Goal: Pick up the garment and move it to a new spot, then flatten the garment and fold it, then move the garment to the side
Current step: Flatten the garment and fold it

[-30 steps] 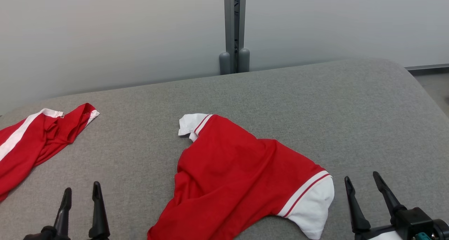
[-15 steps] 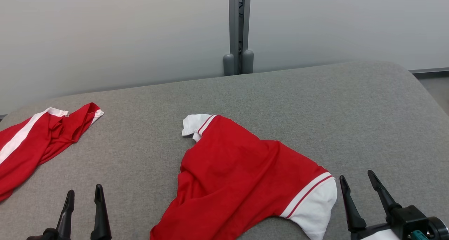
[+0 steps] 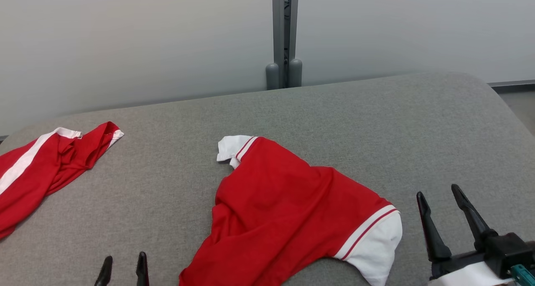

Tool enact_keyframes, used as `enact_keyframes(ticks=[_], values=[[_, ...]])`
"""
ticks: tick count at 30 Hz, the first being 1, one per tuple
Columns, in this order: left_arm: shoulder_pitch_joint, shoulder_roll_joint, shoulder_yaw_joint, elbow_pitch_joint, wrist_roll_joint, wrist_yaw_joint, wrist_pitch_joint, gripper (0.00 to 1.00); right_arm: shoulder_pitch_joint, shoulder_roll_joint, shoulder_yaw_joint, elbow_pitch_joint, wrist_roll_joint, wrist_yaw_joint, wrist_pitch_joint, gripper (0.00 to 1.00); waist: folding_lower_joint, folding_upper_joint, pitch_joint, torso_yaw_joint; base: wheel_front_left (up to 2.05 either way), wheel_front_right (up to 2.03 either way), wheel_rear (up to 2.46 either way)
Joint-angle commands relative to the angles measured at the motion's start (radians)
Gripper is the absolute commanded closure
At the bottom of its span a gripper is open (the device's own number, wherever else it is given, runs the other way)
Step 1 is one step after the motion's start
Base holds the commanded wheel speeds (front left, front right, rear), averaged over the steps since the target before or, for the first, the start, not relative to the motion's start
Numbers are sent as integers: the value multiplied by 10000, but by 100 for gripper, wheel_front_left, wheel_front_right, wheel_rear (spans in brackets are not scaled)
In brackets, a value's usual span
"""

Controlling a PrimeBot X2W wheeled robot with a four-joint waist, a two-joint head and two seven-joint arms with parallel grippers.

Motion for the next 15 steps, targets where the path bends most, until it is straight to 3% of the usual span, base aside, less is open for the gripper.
enact_keyframes(ticks=[1,8,12,15], values=[[232,32,-132,-340,-206,38,507,0,136,-243,64,155,225,1,67,0,0,0,62,53,0,0,0],[1264,376,-825,-1796,-570,73,4323,0,-149,-1666,1161,715,1420,-1,2742,0,0,0,726,164,0,0,0],[1414,474,-1147,-2017,-856,16,5614,0,-575,-1923,1551,1175,2021,-1,3679,0,0,0,1218,249,0,0,0],[1161,555,-1199,-1782,-1093,-105,5946,0,-1080,-1902,2003,1700,2444,-1,3945,0,0,0,1550,301,0,0,0]])
